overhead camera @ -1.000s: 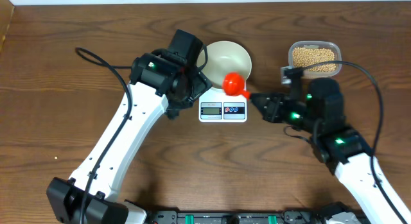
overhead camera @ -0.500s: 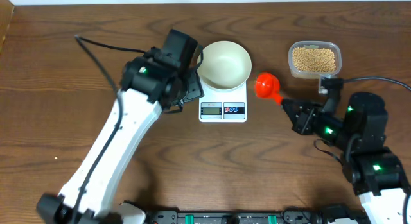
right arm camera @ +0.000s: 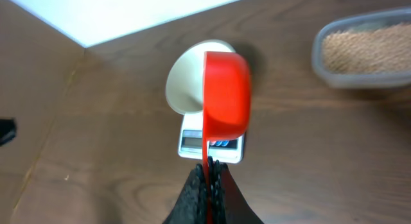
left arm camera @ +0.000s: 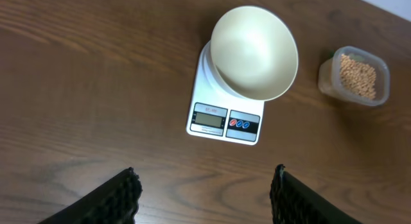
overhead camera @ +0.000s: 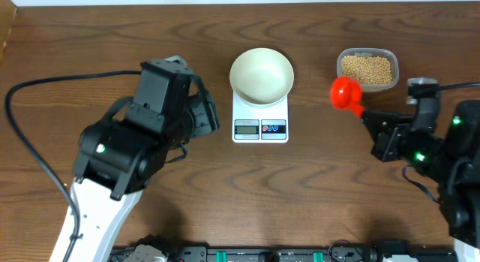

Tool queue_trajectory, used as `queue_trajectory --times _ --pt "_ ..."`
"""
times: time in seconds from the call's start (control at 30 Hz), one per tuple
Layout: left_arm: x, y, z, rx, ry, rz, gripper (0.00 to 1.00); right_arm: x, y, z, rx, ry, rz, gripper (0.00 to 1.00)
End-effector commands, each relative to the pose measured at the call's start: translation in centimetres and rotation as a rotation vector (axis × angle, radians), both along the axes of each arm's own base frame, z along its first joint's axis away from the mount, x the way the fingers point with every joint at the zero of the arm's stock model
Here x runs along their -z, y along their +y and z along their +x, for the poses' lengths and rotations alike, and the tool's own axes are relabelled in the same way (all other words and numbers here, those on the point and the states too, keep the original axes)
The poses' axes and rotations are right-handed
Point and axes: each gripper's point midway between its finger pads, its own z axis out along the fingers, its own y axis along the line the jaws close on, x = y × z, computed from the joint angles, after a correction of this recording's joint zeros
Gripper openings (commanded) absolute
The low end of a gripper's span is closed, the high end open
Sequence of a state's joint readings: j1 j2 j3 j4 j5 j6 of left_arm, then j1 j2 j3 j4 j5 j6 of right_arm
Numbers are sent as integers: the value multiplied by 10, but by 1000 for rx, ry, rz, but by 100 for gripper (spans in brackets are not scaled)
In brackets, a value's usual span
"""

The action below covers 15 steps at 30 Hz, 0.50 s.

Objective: Scoop item into bowl and weigh 50g on scale
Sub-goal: 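Move the scoop with the right gripper toward the chickpea tub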

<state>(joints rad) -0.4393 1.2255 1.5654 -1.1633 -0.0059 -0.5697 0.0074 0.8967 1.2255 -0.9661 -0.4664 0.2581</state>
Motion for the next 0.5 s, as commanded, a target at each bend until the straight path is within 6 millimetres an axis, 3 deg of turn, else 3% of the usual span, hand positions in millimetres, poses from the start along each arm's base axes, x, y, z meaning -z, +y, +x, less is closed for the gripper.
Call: queue_trajectory --times 0.0,0.23,0.47 --pt "-7 5 -5 5 -30 11 92 -16 -18 3 30 -53 -97 1" --pt "2 6 -17 26 31 16 93 -26 -31 5 16 -39 -175 1" --pt "16 -4 -14 118 63 81 90 -9 -32 19 -10 38 -193 1"
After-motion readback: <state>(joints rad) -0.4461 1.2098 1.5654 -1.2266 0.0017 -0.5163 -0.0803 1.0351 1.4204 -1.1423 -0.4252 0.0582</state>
